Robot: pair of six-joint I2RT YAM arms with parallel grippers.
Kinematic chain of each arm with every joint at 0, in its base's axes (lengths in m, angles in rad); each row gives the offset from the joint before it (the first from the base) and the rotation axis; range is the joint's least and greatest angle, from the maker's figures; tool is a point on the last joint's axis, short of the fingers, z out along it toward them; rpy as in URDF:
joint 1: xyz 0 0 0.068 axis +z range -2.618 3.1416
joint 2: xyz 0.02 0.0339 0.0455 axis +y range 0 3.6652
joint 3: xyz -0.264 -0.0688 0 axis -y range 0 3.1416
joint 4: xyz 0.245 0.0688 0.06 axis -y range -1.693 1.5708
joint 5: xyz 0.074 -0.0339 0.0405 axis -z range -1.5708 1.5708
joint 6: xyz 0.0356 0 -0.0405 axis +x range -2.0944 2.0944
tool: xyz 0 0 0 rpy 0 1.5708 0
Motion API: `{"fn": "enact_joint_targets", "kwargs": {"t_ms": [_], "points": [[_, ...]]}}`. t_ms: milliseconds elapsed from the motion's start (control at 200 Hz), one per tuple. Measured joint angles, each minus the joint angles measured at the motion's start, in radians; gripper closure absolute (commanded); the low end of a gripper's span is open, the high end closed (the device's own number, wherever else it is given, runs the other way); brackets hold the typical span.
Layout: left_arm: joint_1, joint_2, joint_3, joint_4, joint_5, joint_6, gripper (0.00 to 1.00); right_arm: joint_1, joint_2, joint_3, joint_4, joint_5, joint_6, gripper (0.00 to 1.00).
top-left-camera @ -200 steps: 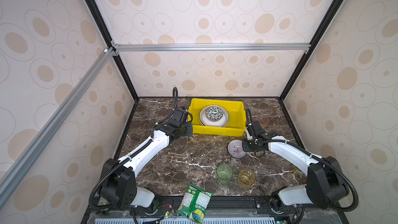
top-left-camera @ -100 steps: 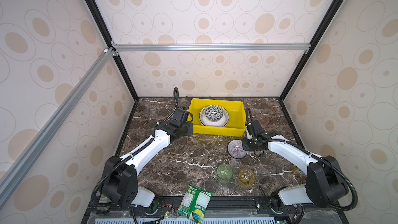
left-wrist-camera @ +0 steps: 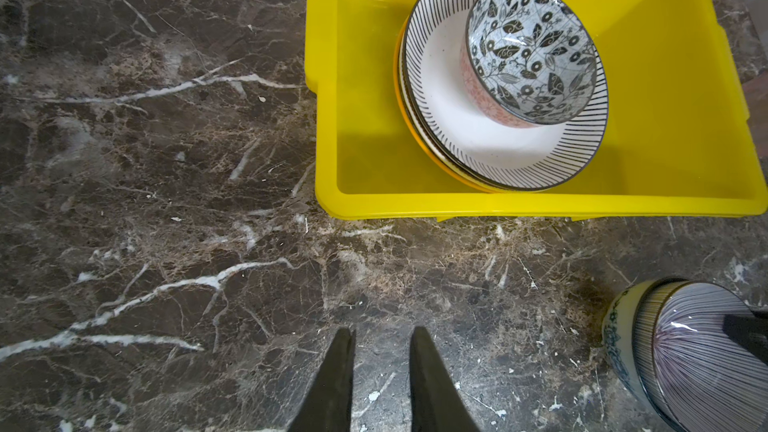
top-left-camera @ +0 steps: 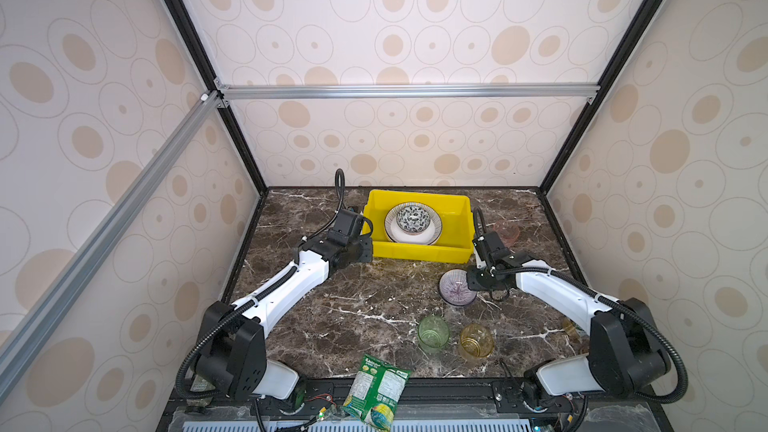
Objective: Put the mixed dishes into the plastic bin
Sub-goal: 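Close the right gripper on the pink-striped bowl's rim, then lift the pink-striped bowl with the right gripper toward the yellow bin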
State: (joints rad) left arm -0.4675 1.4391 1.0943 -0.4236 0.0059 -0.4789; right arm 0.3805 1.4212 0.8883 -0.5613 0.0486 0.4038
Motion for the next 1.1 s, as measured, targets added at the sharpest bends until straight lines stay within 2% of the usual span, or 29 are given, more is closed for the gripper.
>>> {"fn": "enact_joint_targets", "kwargs": {"t_ms": [440, 595, 1100], "points": [[0.000, 0.000, 0.000, 0.001, 0.004, 0.000, 0.76, 0.008, -0.004, 0.010, -0.005, -0.003, 0.004, 0.94], [0.000, 0.000, -0.004, 0.002, 0.004, 0.000, 0.76, 0.013, -0.013, 0.013, -0.015, -0.003, 0.004, 1.00], [0.000, 0.000, -0.005, 0.004, 0.016, 0.010, 0.76, 0.020, -0.118, 0.050, -0.077, -0.035, 0.008, 1.00]]}}
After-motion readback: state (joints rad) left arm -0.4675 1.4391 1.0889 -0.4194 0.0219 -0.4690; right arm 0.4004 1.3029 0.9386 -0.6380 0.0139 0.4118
